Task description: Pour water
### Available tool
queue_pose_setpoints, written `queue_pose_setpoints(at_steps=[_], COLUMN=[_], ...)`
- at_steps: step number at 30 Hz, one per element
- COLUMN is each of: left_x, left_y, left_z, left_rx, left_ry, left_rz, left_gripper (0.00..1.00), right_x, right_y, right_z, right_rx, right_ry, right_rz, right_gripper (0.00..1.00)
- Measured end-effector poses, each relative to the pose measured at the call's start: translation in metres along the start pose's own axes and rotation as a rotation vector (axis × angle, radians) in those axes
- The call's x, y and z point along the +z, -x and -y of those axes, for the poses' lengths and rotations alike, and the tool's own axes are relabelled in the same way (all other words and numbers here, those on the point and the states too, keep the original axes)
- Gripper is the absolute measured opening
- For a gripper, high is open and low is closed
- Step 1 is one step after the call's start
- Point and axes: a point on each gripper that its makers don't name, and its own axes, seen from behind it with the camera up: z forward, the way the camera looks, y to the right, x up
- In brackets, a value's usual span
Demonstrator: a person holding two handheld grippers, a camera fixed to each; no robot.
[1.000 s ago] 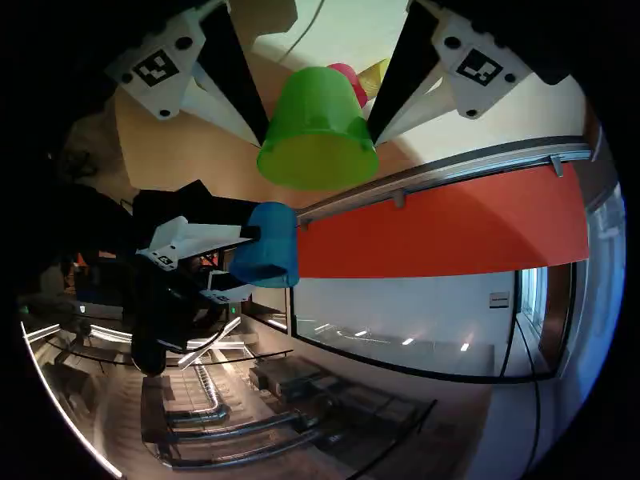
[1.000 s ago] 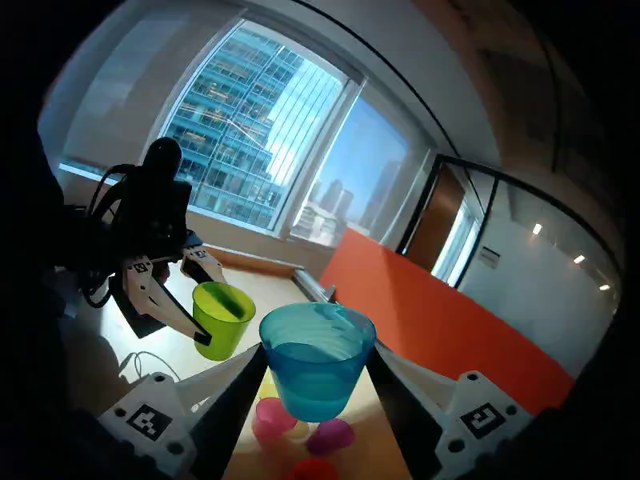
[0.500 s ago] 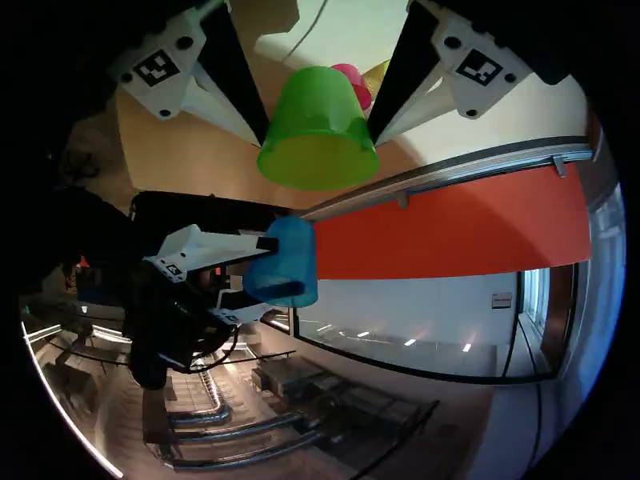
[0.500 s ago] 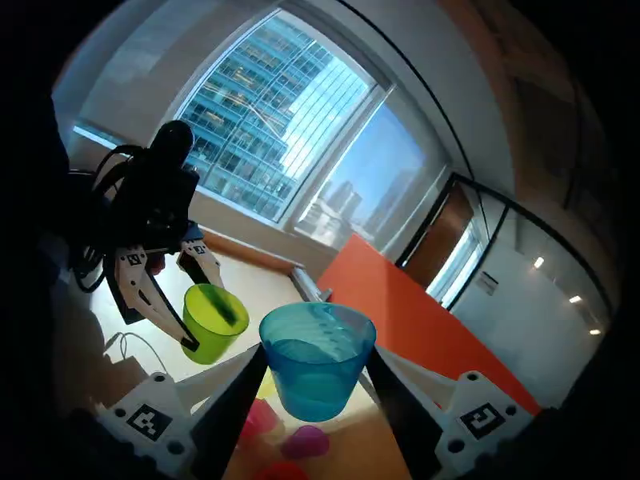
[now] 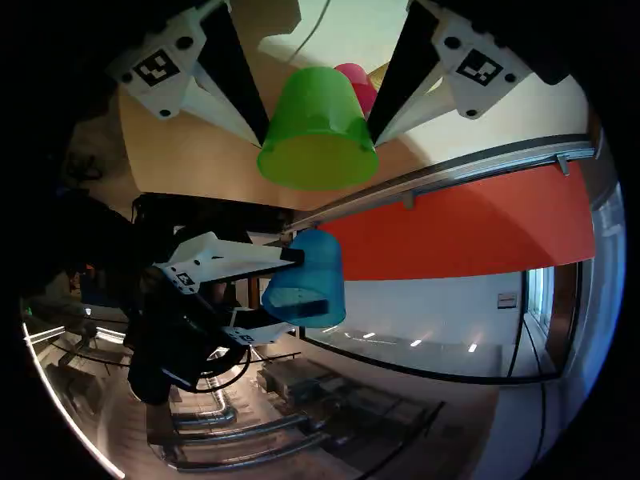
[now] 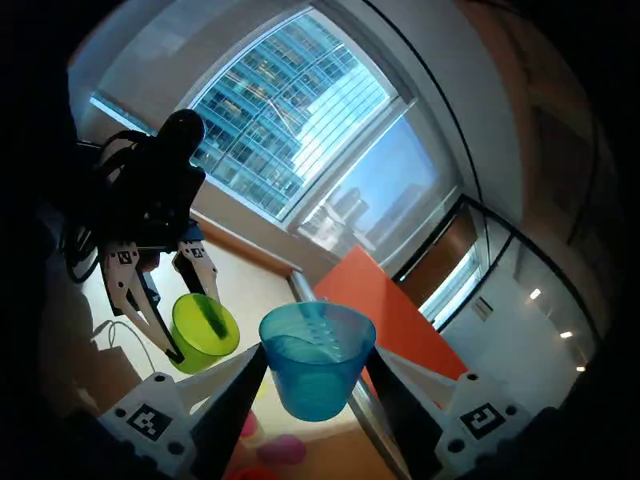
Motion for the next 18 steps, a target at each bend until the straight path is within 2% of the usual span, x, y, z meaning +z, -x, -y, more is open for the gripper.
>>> queue_pose_setpoints(at_steps=[18], left_x=[0.003], left_y=[0.0], left_z=[-0.004], left_rx=[0.0], left_ry=[0.015], left_rz=[-0.002], left_gripper=[0.83], right_x=[0.017], right_y=[-0.012], right_z=[-0.015], right_rx=[-0.168], right_ry=[0.013], right_rz=[0.008], right_gripper=[0.89])
